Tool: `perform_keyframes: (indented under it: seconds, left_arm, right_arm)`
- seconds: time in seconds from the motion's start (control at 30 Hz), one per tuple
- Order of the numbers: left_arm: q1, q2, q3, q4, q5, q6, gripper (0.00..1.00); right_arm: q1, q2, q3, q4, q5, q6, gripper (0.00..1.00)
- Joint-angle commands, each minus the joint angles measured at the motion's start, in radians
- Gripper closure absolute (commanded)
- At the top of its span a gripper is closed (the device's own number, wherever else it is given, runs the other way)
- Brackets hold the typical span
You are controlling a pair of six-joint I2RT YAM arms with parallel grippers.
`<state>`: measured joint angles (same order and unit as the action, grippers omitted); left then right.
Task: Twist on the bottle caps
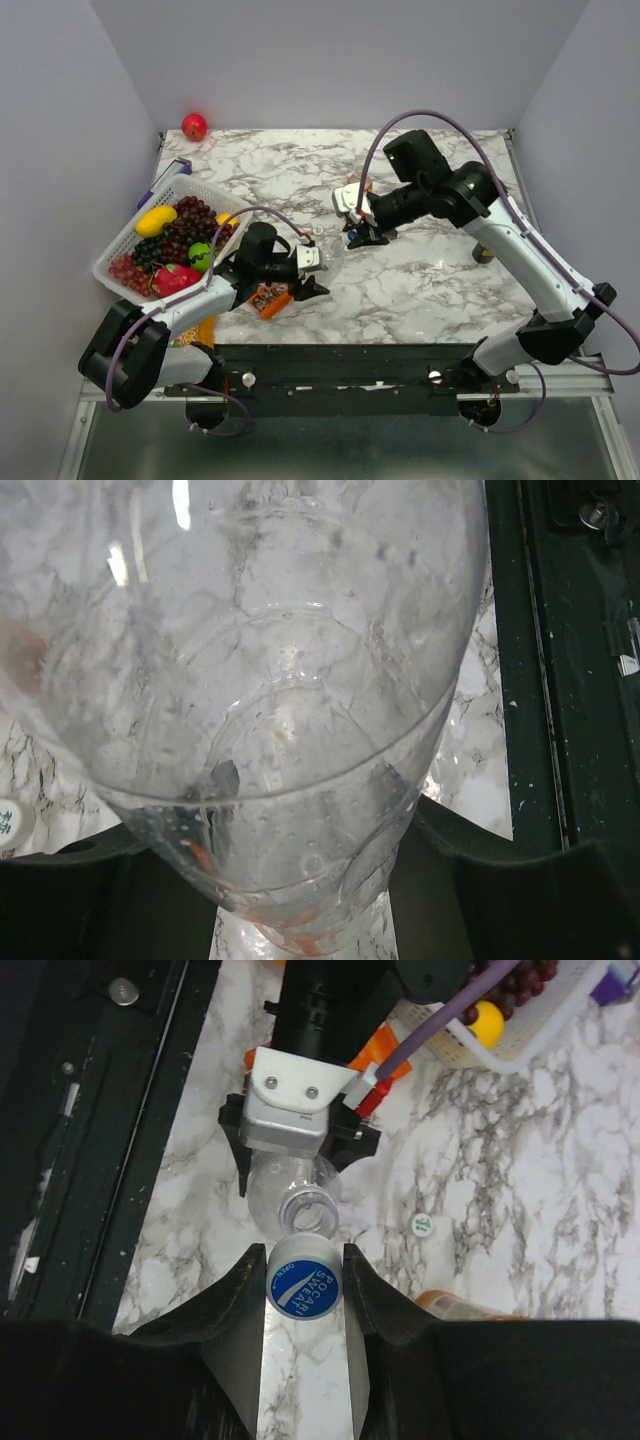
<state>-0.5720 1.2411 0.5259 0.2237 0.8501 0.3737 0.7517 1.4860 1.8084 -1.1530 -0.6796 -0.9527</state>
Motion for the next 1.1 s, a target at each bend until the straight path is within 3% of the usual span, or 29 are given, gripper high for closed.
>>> perform_keyframes:
  seconds: [0.0, 0.4, 0.57, 0.83, 1.07]
  left_arm:
    - [-0.012, -0.006, 0.023, 0.019, 0.032, 0.031, 1.00]
    - [-0.058, -0.011, 0.046, -0.044, 0.032, 0.094, 1.00]
    - [-0.083, -0.017, 0.052, -0.063, 0.026, 0.119, 1.00]
    - [-0.083, -0.043, 0.022, 0.026, -0.069, 0.090, 1.00]
    - [-0.083, -0.043, -0.009, 0.140, -0.115, 0.057, 1.00]
  right_arm:
    - [0.031, 0.023, -0.035, -0.042, -0.022, -0.046, 0.72]
    - [0.069, 0.003, -0.122, 0.088, 0.098, -0.060, 0.72]
    - [0.078, 0.011, -0.127, 0.044, 0.103, -0.098, 0.72]
    - [0.077, 0.074, -0.072, -0.168, 0.097, -0.189, 0.72]
    - [0.077, 0.056, -0.123, -0.070, 0.153, -0.121, 0.71]
